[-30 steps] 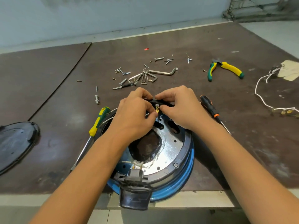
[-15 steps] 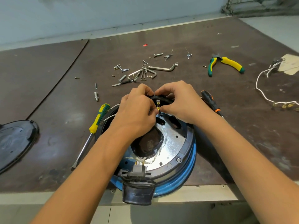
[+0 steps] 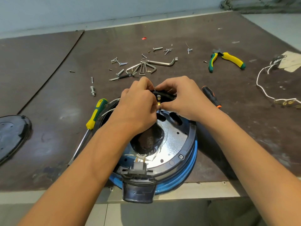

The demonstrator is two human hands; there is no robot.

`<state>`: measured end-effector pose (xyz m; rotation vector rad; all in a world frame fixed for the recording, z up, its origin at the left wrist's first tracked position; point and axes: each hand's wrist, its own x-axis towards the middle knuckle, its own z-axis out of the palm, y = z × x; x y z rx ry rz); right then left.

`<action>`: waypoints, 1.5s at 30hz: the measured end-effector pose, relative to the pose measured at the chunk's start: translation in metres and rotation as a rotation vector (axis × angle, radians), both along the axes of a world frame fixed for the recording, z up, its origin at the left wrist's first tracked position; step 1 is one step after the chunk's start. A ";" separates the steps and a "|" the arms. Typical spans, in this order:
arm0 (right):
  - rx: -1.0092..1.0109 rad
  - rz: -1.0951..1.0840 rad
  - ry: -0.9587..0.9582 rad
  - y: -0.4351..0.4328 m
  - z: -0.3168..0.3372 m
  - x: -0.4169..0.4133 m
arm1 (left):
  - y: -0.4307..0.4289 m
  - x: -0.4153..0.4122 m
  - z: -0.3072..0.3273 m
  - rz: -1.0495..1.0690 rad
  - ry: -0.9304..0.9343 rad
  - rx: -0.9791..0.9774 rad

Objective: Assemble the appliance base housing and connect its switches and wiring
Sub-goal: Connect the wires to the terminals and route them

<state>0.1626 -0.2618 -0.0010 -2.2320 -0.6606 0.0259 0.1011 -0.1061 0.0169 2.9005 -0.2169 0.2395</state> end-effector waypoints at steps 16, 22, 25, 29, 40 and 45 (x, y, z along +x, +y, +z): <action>0.000 -0.007 -0.024 0.000 -0.002 0.000 | 0.001 0.005 0.000 0.023 -0.045 -0.032; -0.006 -0.014 -0.049 0.001 -0.001 0.000 | 0.001 0.006 -0.002 0.013 -0.046 -0.012; 0.010 -0.008 -0.046 0.001 -0.002 0.001 | 0.000 0.005 -0.003 0.016 -0.054 -0.031; 0.035 -0.005 0.002 0.000 -0.001 0.001 | 0.000 0.003 -0.003 0.025 -0.069 -0.096; -0.190 -0.057 -0.021 -0.013 0.001 0.030 | 0.003 -0.001 0.000 0.084 -0.182 -0.312; -0.581 0.151 -0.068 -0.015 -0.004 0.029 | -0.002 -0.005 0.001 0.112 -0.121 -0.368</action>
